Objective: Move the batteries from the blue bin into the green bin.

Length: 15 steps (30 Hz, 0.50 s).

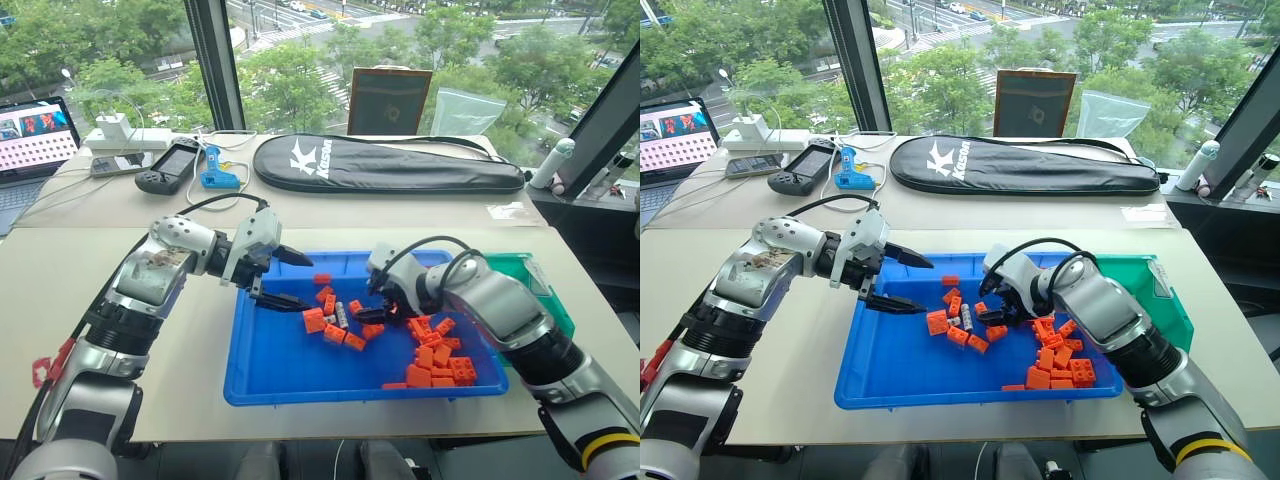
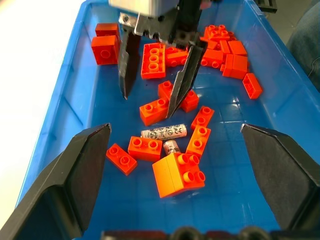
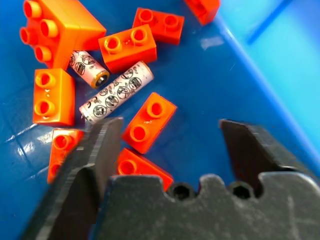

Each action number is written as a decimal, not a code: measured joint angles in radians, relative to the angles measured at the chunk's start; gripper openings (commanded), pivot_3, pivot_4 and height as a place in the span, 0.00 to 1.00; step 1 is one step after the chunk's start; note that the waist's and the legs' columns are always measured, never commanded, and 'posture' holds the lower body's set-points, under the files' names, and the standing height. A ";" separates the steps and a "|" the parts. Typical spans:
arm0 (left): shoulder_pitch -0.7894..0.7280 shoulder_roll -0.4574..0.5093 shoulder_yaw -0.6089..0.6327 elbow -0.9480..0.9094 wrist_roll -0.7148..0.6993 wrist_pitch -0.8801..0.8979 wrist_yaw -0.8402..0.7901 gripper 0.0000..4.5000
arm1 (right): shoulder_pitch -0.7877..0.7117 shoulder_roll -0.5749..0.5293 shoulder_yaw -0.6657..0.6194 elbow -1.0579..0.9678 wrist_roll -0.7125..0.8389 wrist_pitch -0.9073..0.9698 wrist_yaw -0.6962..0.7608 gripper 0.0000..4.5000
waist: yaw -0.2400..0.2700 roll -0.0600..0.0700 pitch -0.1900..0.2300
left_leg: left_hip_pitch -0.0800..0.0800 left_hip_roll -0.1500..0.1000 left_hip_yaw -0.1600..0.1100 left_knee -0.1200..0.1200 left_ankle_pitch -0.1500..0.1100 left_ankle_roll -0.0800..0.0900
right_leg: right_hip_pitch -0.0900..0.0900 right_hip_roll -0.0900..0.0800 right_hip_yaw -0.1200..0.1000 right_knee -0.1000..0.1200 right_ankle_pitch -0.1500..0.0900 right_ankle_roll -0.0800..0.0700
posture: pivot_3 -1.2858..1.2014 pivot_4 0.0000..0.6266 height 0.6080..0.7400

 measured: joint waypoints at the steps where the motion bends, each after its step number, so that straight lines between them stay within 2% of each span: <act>1: 0.000 0.000 0.000 0.000 0.000 0.000 0.000 1.00 | 0.000 0.004 0.000 0.001 -0.001 0.003 -0.003 0.36 | 0.000 0.000 0.000 | 0.000 0.000 0.000 0.000 0.000 0.000 | 0.000 0.000 0.000 0.000 0.000 0.000 | 0.52 0.24 0.95; 4: 0.000 0.000 0.000 0.000 0.000 0.000 0.000 1.00 | 0.000 0.007 0.002 0.001 -0.003 0.005 -0.008 0.14 | 0.001 0.000 0.000 | 0.000 0.000 0.000 0.000 0.000 0.000 | 0.000 0.000 0.000 0.000 0.000 0.000 | 0.52 0.24 0.95; 5: 0.000 0.000 0.000 0.000 0.000 0.000 0.000 1.00 | 0.000 0.006 0.002 0.001 -0.004 0.005 -0.010 0.09 | 0.001 0.000 0.000 | 0.000 0.000 0.000 0.000 0.000 0.000 | 0.000 0.000 0.000 0.000 0.000 0.000 | 0.52 0.24 0.95; 15: 0.000 -0.005 0.000 0.000 0.000 -0.001 0.000 1.00 | -0.007 -0.052 -0.013 0.013 -0.034 0.014 -0.029 0.10 | 0.001 0.000 0.000 | 0.000 0.000 0.000 0.000 0.000 0.000 | 0.000 0.000 0.000 0.000 0.000 0.000 | 0.52 0.24 0.95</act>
